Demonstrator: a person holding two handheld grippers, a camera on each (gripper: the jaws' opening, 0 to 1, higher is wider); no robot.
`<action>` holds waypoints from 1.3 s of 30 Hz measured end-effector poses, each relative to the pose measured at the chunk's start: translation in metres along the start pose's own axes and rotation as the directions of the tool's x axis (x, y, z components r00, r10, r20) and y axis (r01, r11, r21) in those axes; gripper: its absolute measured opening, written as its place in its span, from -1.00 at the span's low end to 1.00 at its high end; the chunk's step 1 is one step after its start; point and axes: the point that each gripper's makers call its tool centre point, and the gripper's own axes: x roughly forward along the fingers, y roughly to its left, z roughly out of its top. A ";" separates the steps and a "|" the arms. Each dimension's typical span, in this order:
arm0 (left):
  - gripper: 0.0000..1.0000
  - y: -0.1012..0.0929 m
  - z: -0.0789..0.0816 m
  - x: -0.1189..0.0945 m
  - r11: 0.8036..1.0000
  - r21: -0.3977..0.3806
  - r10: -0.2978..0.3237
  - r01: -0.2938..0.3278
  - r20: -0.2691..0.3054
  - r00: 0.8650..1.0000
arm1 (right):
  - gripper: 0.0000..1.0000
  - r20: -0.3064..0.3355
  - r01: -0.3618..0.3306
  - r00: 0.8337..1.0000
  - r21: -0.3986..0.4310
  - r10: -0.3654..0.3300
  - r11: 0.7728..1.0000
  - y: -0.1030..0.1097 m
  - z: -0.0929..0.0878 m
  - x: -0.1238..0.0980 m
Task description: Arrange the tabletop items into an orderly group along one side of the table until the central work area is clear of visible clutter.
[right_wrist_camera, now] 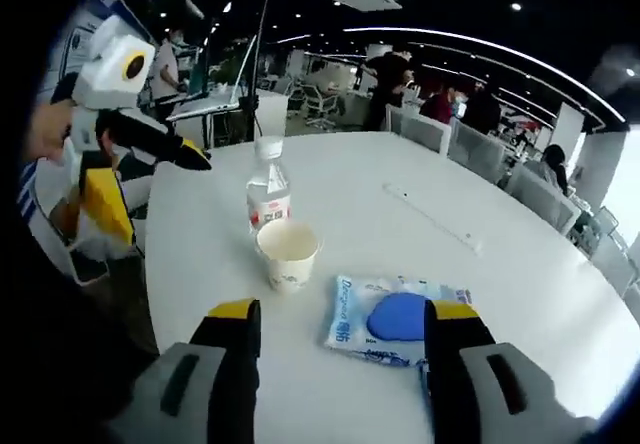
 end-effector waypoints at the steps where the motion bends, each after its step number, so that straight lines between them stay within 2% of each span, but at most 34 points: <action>1: 1.00 0.000 0.001 0.001 1.000 0.001 -0.001 0.001 0.005 1.000 | 0.36 0.003 0.005 1.000 0.033 -0.005 0.999 -0.002 -0.002 -0.005; 2: 1.00 -0.002 0.002 0.002 1.000 0.005 -0.006 0.006 0.006 1.000 | 0.39 0.008 0.017 1.000 0.087 -0.018 0.996 -0.006 -0.004 -0.012; 5: 1.00 -0.005 0.001 0.007 1.000 0.023 -0.011 0.011 -0.009 1.000 | 0.50 0.013 0.046 0.999 0.170 -0.049 0.984 -0.016 -0.011 -0.028; 11: 1.00 -0.013 0.002 0.014 0.999 0.029 -0.031 0.031 -0.010 0.999 | 0.65 0.002 0.087 0.996 0.210 -0.090 0.974 -0.030 -0.025 -0.056; 18: 1.00 -0.019 0.007 0.017 0.999 0.024 -0.044 0.044 0.009 0.999 | 0.77 -0.008 0.108 0.994 0.241 -0.110 0.965 -0.036 -0.037 -0.080; 26: 1.00 -0.031 0.007 0.012 0.997 0.050 -0.063 0.064 -0.004 0.998 | 0.96 -0.012 0.115 0.993 0.260 -0.116 0.959 -0.038 -0.048 -0.101; 39: 1.00 -0.036 0.008 0.005 0.994 0.084 -0.073 0.073 -0.011 0.997 | 0.98 -0.022 0.127 0.992 0.269 -0.125 0.955 -0.039 -0.049 -0.108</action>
